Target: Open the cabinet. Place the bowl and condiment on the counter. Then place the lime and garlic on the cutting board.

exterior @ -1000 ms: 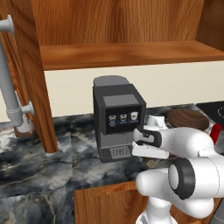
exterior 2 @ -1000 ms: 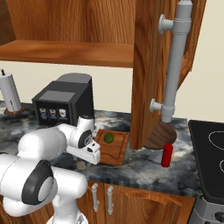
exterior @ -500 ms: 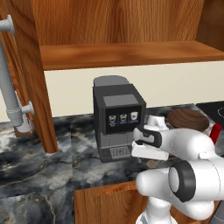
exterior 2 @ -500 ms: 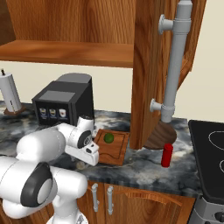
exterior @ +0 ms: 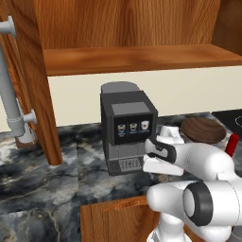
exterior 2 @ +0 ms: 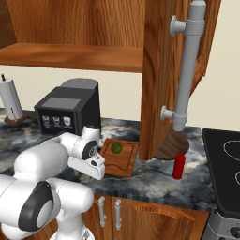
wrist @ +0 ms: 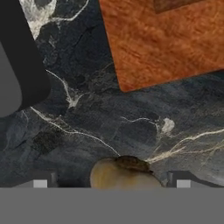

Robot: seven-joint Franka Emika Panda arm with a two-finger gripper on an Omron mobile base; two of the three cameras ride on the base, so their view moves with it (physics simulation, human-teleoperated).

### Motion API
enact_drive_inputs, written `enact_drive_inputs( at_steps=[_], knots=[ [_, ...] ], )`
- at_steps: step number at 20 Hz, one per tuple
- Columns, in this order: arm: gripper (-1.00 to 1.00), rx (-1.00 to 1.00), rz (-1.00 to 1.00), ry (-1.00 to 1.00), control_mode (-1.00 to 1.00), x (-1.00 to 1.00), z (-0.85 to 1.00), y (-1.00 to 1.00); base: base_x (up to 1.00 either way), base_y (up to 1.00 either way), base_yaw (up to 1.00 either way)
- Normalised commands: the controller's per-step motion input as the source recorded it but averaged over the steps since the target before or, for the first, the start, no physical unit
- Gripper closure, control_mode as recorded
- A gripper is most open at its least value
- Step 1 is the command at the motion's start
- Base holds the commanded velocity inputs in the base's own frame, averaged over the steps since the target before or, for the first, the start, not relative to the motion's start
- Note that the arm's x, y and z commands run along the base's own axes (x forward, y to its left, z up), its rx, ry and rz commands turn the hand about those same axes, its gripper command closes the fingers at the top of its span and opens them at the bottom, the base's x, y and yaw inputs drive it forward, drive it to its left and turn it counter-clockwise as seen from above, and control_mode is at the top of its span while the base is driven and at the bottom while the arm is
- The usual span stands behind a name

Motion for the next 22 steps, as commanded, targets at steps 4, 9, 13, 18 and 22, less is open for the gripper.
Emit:
enact_drive_inputs(
  at_steps=[4,9,13,18,22],
  knots=[
    [-1.0,0.0,0.0,0.0,-1.0,-0.4,-0.19,0.01,0.0,0.0,0.0],
    [1.0,0.0,0.0,0.0,-1.0,-0.26,-0.09,0.0,0.0,0.0,0.0],
    [1.0,0.0,0.0,0.0,-1.0,-0.2,0.0,0.0,0.0,0.0,0.0],
    [1.0,0.0,0.0,0.0,-1.0,-0.18,0.02,0.0,0.0,0.0,0.0],
    [1.0,-0.01,0.02,-0.1,-1.0,-0.19,0.51,-0.02,0.0,0.0,0.0]
  ],
)
